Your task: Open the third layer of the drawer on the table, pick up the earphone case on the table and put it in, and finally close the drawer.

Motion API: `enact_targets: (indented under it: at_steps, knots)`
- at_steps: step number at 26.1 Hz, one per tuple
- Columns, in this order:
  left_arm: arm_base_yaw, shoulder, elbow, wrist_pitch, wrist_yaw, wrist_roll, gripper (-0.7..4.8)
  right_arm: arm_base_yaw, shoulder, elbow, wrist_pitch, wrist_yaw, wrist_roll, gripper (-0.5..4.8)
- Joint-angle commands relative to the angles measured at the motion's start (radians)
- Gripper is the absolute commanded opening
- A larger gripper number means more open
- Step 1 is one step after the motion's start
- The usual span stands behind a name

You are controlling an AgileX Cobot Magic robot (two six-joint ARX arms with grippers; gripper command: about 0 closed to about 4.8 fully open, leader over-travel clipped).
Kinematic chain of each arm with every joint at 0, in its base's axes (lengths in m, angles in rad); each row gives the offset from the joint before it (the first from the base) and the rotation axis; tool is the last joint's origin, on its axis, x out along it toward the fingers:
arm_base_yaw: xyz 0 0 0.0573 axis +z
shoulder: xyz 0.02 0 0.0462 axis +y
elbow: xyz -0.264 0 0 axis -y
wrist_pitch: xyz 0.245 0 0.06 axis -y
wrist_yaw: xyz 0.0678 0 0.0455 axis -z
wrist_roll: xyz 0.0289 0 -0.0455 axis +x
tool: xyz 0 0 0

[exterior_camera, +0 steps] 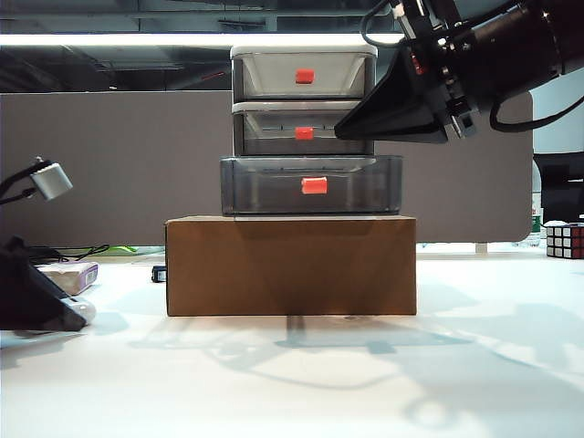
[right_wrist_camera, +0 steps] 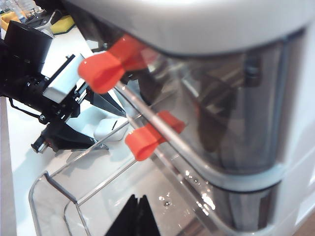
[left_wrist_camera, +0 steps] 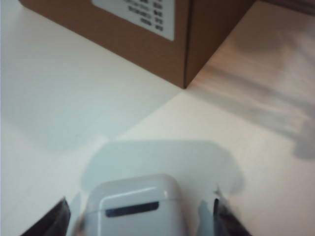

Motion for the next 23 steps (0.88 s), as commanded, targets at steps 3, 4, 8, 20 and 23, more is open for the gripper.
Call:
enact_targets:
  at_steps: [3,4,8,20,23]
  knots:
    - [-0.01,-0.002,0.0,0.008,-0.045,-0.008,3.66,0.001,-0.004,0.005,0.01,-0.002,-0.005,-0.02]
    - [-0.009,-0.002,0.0,0.008,-0.049,-0.011,3.62,0.001,-0.004,0.005,0.009,-0.002,-0.005,-0.02]
    - [-0.008,0.003,-0.001,0.006,-0.056,-0.035,2.21,0.001,-0.004,0.005,0.002,-0.003,-0.005,-0.01]
    - [-0.016,0.039,0.0,0.01,-0.02,-0.113,0.12,0.001,-0.005,0.005,-0.017,-0.006,-0.008,-0.02]
    - [-0.016,-0.031,0.0,0.01,-0.02,-0.145,0.13,0.001,-0.005,0.005,-0.017,-0.027,-0.008,-0.02]
